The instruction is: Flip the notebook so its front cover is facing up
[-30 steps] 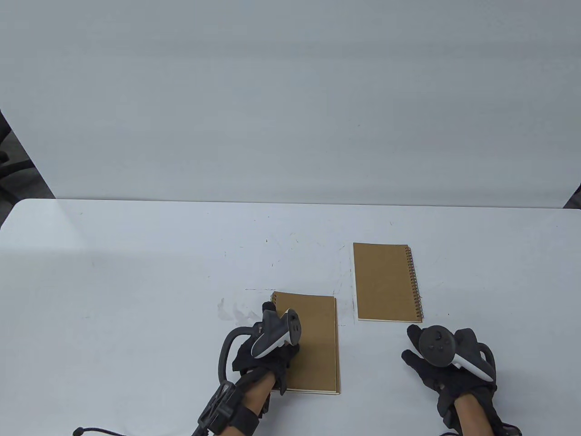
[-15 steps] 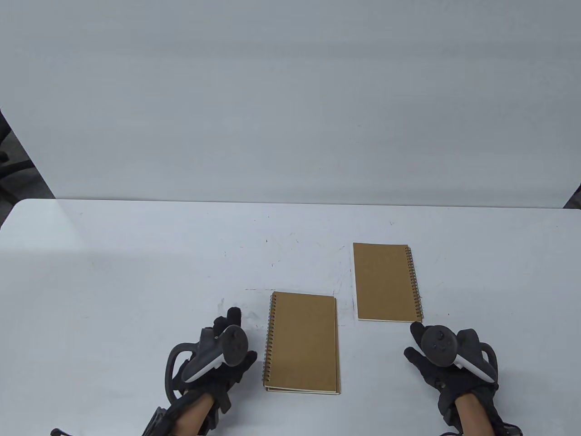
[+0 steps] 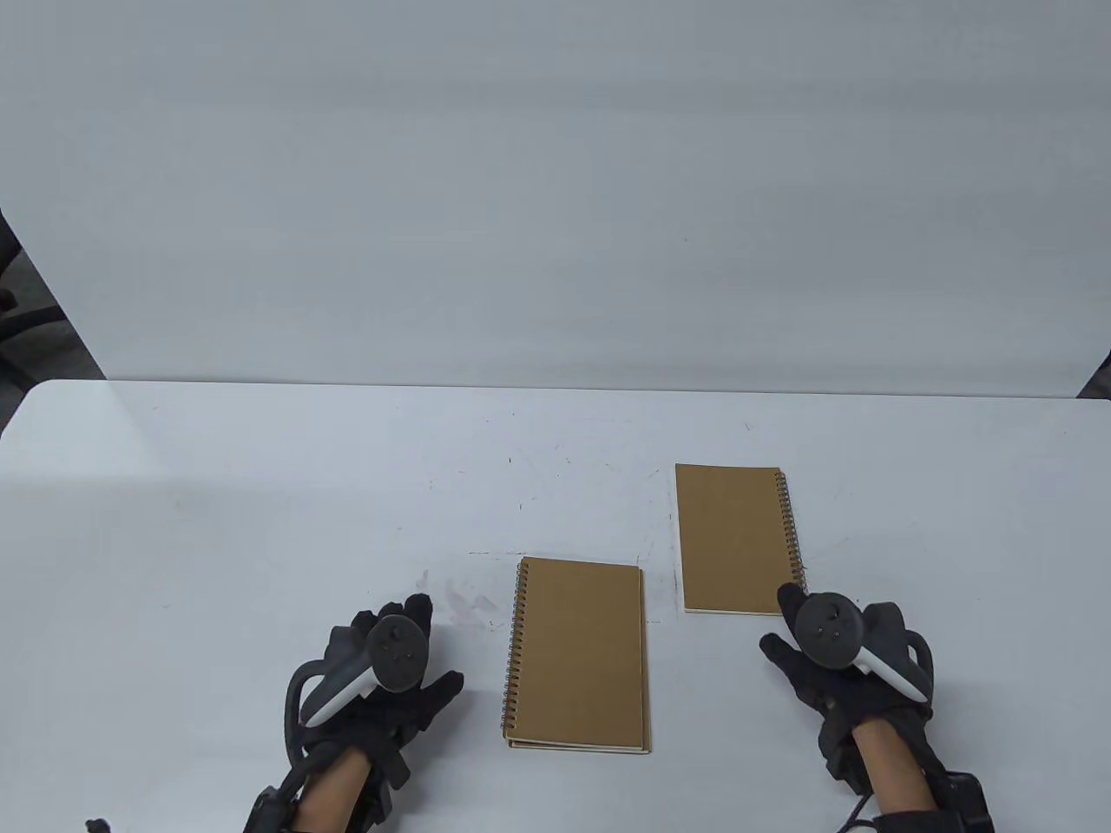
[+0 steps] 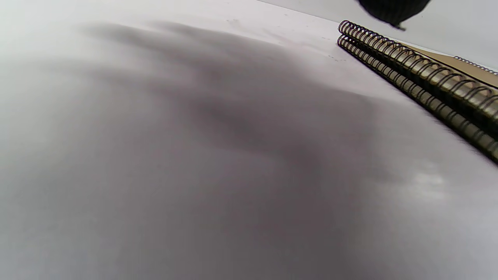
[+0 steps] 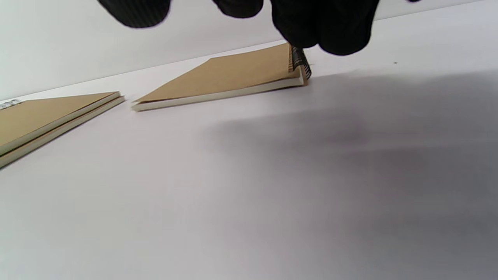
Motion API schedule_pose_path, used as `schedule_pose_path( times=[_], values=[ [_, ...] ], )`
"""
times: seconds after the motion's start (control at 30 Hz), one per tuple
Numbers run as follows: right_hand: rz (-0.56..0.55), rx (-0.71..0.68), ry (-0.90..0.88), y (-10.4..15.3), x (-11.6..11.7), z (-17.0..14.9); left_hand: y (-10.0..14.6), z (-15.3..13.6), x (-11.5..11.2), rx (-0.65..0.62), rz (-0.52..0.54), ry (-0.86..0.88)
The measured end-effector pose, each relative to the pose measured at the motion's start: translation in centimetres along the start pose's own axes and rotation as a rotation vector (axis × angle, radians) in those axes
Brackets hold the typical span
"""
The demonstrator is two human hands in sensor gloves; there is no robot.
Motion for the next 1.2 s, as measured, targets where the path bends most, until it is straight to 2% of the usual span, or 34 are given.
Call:
schedule_pose_path(
  times=[0.17, 0.3, 0.4, 0.47, 0.5, 0.53, 0.63, 0.73, 0.87, 0.97, 1.0, 1.07, 1.2],
  values=[
    [0.036, 0.170, 0.123, -5.1, -0.5, 0.4, 0.0, 0.4, -0.1, -0.007, -0.009, -0.004],
    [0.046, 0.291, 0.080, -8.9, -0.1, 0.2, -0.1, 0.5, -0.4, -0.005, -0.021, -0.018],
    [0.054, 0.355, 0.037, -10.4, 0.7, 0.4, -0.1, 0.5, -0.4, -0.005, -0.020, -0.017],
    [0.048, 0.389, 0.165, -11.1, 1.0, 1.2, -0.1, 0.5, -0.3, 0.004, -0.023, -0.017],
    [0.056, 0.385, 0.230, -11.2, 0.6, 1.5, -0.1, 0.4, -0.2, 0.005, -0.018, -0.015],
    [0.037, 0.369, 0.222, -11.3, 0.4, 1.8, -0.1, 0.4, -0.2, 0.009, -0.019, -0.010],
    [0.016, 0.386, 0.153, -11.2, 0.2, 1.7, -0.1, 0.4, -0.1, 0.015, -0.023, -0.001],
    [-0.101, 0.372, 0.039, -10.7, -0.3, 0.7, -0.1, 0.8, 0.1, 0.027, -0.013, 0.018],
    [-0.145, 0.331, -0.035, -10.0, -1.7, 0.4, -0.1, 1.3, 0.1, 0.013, 0.012, -0.028],
    [-0.205, 0.267, -0.273, -9.0, -3.6, 0.6, -0.1, 1.0, 0.0, 0.036, 0.028, -0.053],
    [-0.199, 0.237, -0.377, -8.4, -4.4, 0.8, -0.1, 1.0, 0.0, 0.041, 0.032, -0.049],
    [-0.191, 0.200, -0.470, -7.7, -5.4, 1.4, -0.1, 1.1, 0.0, 0.039, 0.037, -0.048],
    [-0.166, 0.145, -0.354, -5.3, -7.7, 3.9, -0.3, 1.5, -0.4, 0.025, 0.006, -0.047]
  ],
)
Point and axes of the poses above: the tracker on the back of each hand, its own z axis roughly to the thumb side, its own y axis roughly from the fingertips to the wrist, x = y × z, the point moved 2 cm from there along -y, roughly from the wrist to the fingertips, and after that the axes turned 1 degree about -z, right-handed, at the moved point
